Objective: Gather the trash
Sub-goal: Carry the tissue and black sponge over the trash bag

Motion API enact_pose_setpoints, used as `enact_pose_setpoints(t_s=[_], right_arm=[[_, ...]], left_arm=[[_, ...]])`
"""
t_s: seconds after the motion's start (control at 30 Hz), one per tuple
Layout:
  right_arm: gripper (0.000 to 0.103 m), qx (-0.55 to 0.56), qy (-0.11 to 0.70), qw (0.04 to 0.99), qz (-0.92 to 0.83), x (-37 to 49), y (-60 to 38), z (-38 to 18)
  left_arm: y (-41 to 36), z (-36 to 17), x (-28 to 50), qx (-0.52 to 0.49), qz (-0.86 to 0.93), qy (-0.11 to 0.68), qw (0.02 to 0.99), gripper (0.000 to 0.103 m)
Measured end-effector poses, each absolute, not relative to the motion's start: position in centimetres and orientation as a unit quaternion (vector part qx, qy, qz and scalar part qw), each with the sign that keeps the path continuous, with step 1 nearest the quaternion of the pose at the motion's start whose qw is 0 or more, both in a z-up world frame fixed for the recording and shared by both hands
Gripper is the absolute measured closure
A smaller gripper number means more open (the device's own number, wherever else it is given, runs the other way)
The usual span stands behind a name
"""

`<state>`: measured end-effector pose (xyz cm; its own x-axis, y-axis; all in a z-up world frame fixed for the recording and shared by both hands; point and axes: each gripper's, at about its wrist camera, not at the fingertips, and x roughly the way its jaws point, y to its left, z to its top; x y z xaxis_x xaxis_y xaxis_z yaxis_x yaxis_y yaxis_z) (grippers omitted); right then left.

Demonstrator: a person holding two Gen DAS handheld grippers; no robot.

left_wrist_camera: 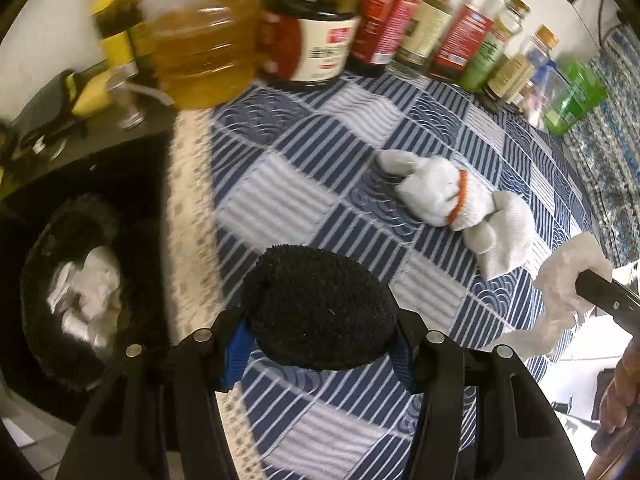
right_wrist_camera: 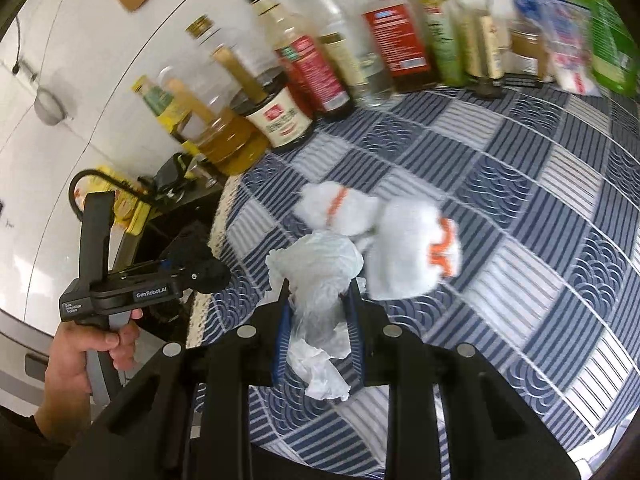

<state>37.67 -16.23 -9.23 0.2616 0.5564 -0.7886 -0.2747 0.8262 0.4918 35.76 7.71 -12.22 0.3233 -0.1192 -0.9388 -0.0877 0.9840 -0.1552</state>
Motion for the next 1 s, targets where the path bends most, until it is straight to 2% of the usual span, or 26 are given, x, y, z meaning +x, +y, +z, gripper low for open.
enact_pose_setpoints(t_s=[1.0], right_arm=[[0.076,0.077,0.540,0.745,0.384,36.1,8.1,-8.4]], left_arm=[[28.6,-10.9,25.4,-0.168,0.090,0.552,0.812,0.048]])
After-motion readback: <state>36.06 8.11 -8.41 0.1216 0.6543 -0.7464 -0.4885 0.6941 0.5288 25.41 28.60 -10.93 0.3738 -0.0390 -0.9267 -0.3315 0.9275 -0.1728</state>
